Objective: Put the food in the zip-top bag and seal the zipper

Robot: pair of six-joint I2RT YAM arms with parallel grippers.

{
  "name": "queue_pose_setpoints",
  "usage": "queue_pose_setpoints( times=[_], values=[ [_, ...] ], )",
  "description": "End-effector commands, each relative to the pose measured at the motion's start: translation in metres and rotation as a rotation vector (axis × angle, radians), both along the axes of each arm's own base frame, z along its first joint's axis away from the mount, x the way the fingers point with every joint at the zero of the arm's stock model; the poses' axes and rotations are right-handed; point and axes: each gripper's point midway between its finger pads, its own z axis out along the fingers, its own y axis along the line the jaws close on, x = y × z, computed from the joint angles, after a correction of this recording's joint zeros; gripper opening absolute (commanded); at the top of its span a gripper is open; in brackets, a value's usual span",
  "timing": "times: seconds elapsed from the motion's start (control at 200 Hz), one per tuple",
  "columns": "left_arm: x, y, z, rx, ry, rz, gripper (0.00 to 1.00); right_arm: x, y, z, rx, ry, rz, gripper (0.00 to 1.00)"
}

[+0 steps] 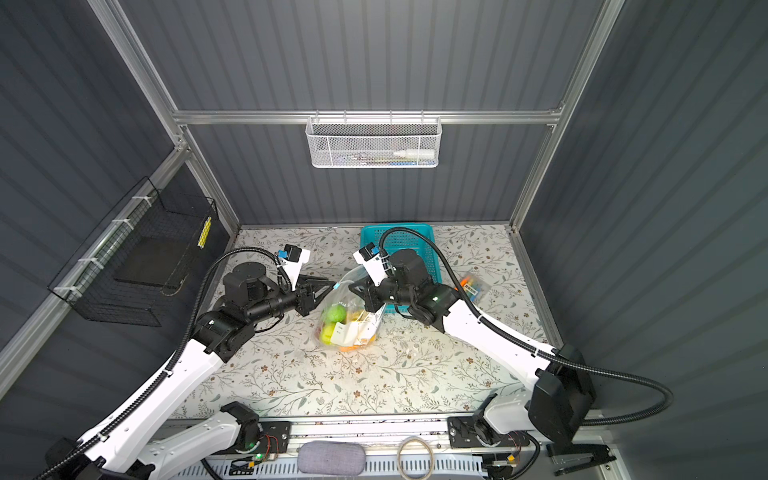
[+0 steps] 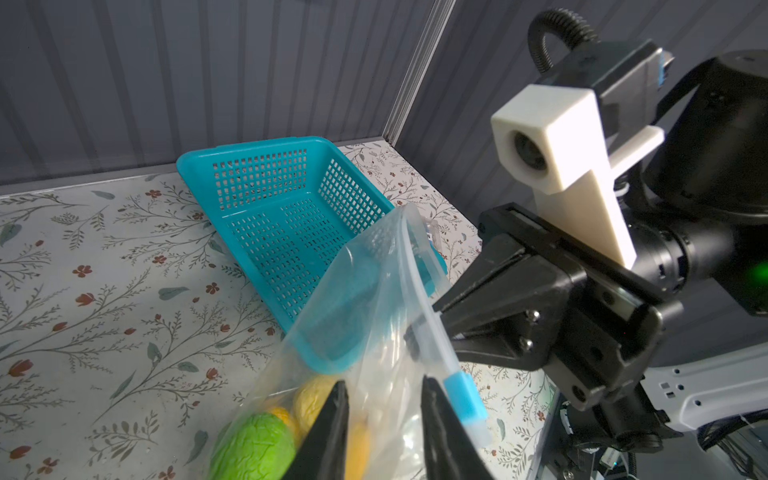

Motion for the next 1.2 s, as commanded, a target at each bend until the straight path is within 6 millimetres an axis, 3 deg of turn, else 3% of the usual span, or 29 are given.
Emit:
queue_pose_setpoints(
  times=[0.0,0.205,0.475,0.93,1.035,1.196],
  values=[
    [-0.006,0.001,0.018,-0.032,-0.037,-0.02,0.42,0.003,0.001,0.01,0.019,-0.005,0.0,0.01],
    [-0.013,0.004,0.028,-0.059,-0.058,-0.02,0.45,0.005,0.002,0.008,0.011,0.002,-0.006,0.01],
    [-0.016,-0.005,0.023,-0.061,-0.043,-0.075,0.41,0.012,0.002,0.008,0.014,0.011,-0.026,0.01],
    [-0.01,-0.01,0.008,-0.029,-0.013,-0.091,0.21,0.012,0.002,0.007,0.02,0.02,-0.026,0.01],
    [-0.01,-0.008,0.009,-0.028,-0.028,-0.082,0.0,0.012,0.001,0.006,0.017,0.023,-0.024,0.01],
    [-0.011,-0.005,0.01,-0.026,-0.036,-0.066,0.0,0.011,0.001,0.004,0.015,0.027,-0.023,0.01]
  ],
)
